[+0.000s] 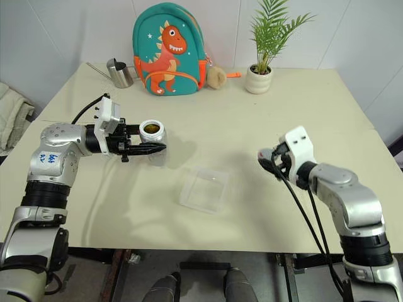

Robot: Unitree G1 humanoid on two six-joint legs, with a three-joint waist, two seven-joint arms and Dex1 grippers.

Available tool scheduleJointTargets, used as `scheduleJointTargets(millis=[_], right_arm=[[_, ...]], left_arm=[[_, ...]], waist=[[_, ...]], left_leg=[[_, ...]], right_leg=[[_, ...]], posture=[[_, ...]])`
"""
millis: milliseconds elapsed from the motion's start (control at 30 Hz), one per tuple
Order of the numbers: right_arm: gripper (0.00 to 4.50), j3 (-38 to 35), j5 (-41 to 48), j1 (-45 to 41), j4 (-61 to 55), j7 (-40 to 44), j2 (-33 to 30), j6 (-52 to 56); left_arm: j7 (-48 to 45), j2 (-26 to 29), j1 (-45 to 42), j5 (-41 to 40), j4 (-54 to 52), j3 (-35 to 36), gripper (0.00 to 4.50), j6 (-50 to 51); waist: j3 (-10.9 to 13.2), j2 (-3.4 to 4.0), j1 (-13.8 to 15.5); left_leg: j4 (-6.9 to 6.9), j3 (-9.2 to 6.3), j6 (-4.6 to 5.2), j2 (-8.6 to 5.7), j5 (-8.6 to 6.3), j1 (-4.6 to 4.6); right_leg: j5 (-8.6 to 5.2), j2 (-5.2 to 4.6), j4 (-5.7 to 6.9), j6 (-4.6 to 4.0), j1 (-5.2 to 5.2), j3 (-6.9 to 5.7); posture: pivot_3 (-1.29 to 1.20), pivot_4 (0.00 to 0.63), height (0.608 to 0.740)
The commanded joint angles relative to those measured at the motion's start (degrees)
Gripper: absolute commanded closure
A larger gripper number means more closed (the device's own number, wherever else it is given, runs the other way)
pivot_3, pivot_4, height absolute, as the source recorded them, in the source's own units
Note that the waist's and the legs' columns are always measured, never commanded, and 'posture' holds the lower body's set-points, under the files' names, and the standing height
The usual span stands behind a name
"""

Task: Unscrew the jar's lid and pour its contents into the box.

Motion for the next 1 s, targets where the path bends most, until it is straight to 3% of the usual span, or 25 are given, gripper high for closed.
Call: scheduleJointTargets(millis=[33, 267, 467, 633, 733, 867, 1000], right_arm=[[1.63, -0.85, -2.32, 2.63, 0.45, -3.06, 2.23, -1.56], [1.63, -2.23, -3.83, 7.20, 1.38, -5.13, 5.19, -3.33], [0.02, -5.17, -0.50, 8.68, -4.09, -1.81, 4.33, -3.55], [0.02, -8.17, 2.94, 11.25, -8.67, 3.91, 1.08, -4.31], [0.02, -13.94, 9.82, 13.52, -13.50, 11.51, -0.73, -7.39], [0.02, -22.55, 23.76, 15.54, -19.20, 17.98, -2.83, -4.29], [0.02, -25.51, 26.33, 21.02, -20.81, 23.47, -7.88, -4.29]], left_arm=[[1.95, -1.09, -1.76, 0.52, 0.44, 1.21, 2.47, -2.97], [2.85, -2.57, -3.16, 1.27, 2.00, 1.15, 2.47, -7.80], [4.87, -3.79, -5.30, 4.15, 2.89, 0.00, 2.47, -13.52], [5.81, -5.20, -6.52, 6.04, 4.05, -0.63, 2.47, -18.27], [9.18, -7.01, -8.02, 9.67, 5.21, -1.95, 2.47, -24.91], [12.73, -7.98, -7.60, 16.77, 6.44, -5.38, 2.47, -38.79], [19.02, -7.42, -8.20, 28.21, 8.22, -10.42, 2.47, -55.67]], waist=[[0.00, 0.00, -0.14], [0.00, 0.00, -0.09], [0.00, 0.00, 0.40], [0.00, 0.00, 0.51], [0.00, 0.00, 1.03], [0.00, -0.01, 1.17], [-0.01, -0.02, 1.43]], left_leg=[[0.02, 0.01, 0.00, 0.00, 0.00, -0.01], [0.11, 0.01, 0.00, -0.02, 0.02, 0.03], [0.11, 0.00, 0.00, -0.02, 0.01, 0.03], [0.11, 0.00, 0.00, -0.02, 0.02, 0.03], [0.11, 0.01, 0.00, -0.03, 0.01, 0.02], [0.13, 0.00, 0.00, -0.03, 0.01, 0.02], [0.14, 0.00, 0.01, -0.04, 0.01, 0.03]], right_leg=[[0.01, 0.00, 0.02, 0.01, 0.00, 0.01], [0.02, 0.00, 0.11, 0.04, 0.03, 0.03], [0.03, 0.00, 0.08, 0.05, 0.06, 0.02], [0.03, 0.01, 0.07, 0.06, 0.06, 0.02], [0.03, 0.00, 0.05, 0.06, 0.06, 0.02], [0.08, 0.00, -0.10, 0.15, 0.18, 0.02], [0.09, 0.00, -0.17, 0.18, 0.24, 0.01]], posture=[[0.00, 0.150, 0.740], [0.00, 0.150, 0.740], [0.00, 0.150, 0.740], [0.00, 0.150, 0.740], [0.00, 0.150, 0.740], [0.00, 0.150, 0.740], [0.00, 0.150, 0.740]])
